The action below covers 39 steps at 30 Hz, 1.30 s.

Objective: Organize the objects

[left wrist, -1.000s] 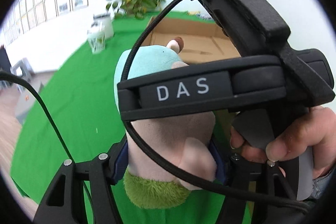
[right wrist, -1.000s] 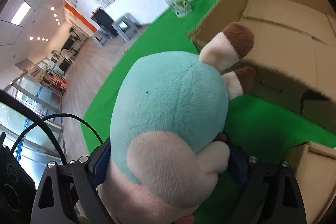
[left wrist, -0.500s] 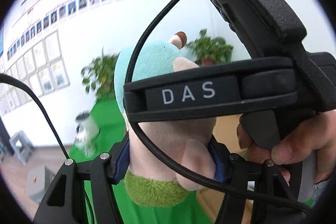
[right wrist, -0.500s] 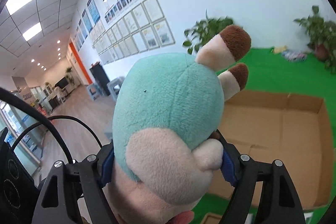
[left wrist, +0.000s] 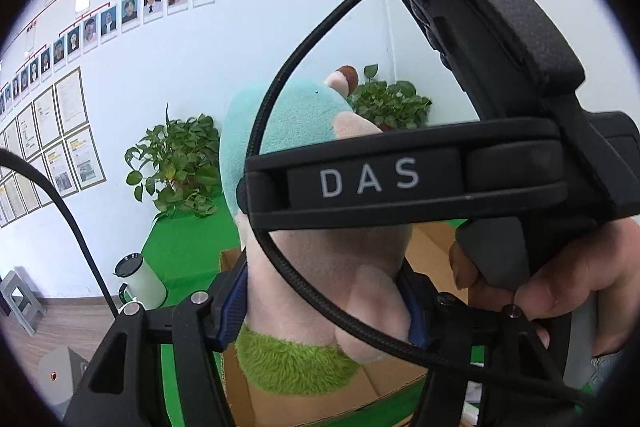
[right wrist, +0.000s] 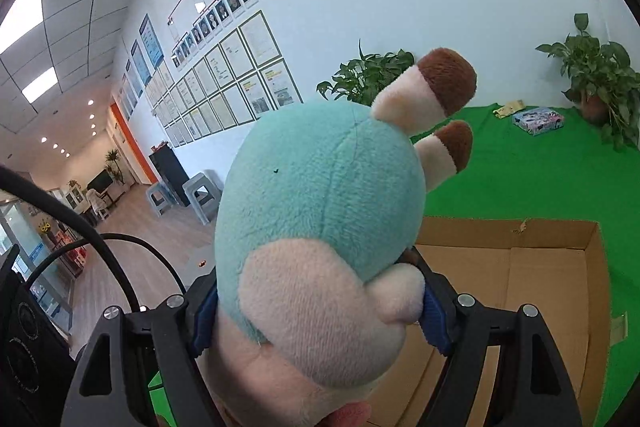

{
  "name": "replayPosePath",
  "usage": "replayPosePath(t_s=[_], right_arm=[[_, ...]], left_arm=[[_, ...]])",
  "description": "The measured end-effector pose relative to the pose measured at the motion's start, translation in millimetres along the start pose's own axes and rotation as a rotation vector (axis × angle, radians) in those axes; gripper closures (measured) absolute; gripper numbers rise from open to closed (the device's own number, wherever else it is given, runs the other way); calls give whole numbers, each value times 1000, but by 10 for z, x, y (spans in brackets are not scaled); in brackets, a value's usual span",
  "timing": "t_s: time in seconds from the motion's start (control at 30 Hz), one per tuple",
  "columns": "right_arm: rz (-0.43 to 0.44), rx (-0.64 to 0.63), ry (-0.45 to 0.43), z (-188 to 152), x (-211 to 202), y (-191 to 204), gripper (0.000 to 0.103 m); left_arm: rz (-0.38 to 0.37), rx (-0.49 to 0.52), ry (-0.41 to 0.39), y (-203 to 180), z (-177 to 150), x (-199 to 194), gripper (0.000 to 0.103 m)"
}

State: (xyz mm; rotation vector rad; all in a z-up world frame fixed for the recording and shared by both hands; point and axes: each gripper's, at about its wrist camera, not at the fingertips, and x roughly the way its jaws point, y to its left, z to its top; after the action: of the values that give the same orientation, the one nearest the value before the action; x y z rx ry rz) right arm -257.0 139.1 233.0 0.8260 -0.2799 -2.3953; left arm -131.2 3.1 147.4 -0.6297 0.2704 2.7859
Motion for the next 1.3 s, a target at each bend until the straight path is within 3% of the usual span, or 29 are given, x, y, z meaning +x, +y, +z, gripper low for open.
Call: replayPosePath(t_s=[0.2, 0.5, 0.73, 0.87, 1.07, 1.17, 1.3], right_arm=[[20, 34, 121, -274, 1136, -214, 26], [77, 98, 376, -1230, 2720, -593, 26], [99, 174, 487, -1648, 3410, -924, 22], [107, 244, 545, -1653, 3561, -1005, 9], [126, 276, 550, -1541, 3424, -969, 7], [131, 229, 549, -1526, 3364, -924, 20], [164, 253, 522, -1622, 3423, -954, 23]], left_arm=[[-6, -65, 117, 245, -299, 420, 41], [4, -218, 353, 707, -1028, 1164, 41], [5, -261, 442, 822, -1289, 1420, 41], [13, -263, 451, 800, -1342, 1434, 41], [42, -283, 469, 765, -1326, 1391, 40], [68, -263, 486, 714, -1306, 1367, 35], [105, -233, 476, 684, -1282, 1271, 30]])
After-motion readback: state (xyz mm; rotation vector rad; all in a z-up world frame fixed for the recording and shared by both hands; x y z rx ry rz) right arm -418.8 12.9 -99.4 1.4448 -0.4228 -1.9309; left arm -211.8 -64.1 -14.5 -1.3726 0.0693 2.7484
